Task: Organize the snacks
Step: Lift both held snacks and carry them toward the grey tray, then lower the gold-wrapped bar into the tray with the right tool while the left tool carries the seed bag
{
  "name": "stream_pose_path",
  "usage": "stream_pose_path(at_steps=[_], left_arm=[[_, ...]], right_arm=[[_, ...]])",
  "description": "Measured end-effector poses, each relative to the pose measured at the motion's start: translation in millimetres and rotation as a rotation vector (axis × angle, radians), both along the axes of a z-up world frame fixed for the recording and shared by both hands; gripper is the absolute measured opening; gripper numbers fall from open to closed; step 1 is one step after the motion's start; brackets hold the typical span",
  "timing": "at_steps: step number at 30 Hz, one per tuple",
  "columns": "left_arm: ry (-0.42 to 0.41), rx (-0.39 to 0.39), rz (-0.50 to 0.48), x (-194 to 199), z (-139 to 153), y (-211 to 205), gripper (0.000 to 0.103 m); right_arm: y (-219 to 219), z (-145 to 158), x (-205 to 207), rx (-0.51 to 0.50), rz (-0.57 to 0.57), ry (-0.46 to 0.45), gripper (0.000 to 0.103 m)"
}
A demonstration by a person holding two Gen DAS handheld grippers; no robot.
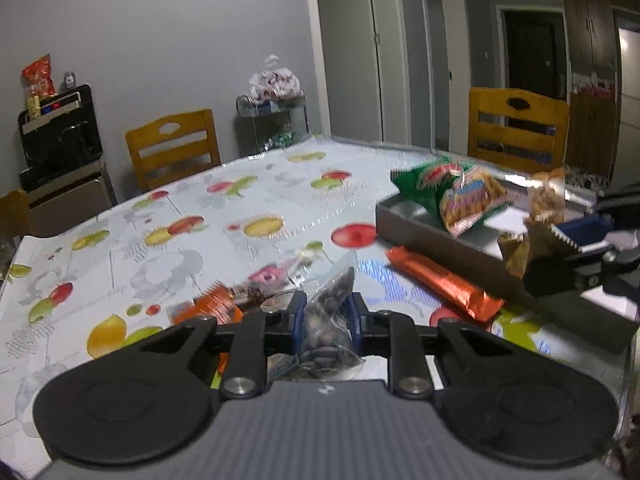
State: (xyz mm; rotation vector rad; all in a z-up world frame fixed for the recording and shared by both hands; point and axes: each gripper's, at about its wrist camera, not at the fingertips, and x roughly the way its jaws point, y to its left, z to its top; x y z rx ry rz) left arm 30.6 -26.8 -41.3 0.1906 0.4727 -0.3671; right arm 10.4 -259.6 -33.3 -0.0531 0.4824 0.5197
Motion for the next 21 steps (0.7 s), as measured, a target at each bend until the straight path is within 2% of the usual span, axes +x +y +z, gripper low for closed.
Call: stream_pose_path(at_steps=[4, 8, 12, 17, 21], left_arm=[[-0.018, -0.030, -0.018, -7, 15, 0, 0.018], [-0.049, -0.024, -0.050, -13, 29, -11, 0.017], [-0.058, -0.023, -0.086, -13, 39, -27, 0.007], [-0.047, 0.006, -0.123, -3, 38, -53, 0.006], [-0.046, -0.010, -0.131, 1, 39, -63, 0.001]], right_arm=[[-4, 4, -3, 0.006, -0.005, -0.018, 0.038], [-14, 8, -3, 0.016, -0.025, -0.032, 0.038], [-30, 9, -4, 0.024, -0.061, -0.036, 0.037], [-54, 8, -2, 0.031, -0.115, -0.032, 0.037], [-74, 6, -4, 0.042, -0.149, -0.028, 0.037]])
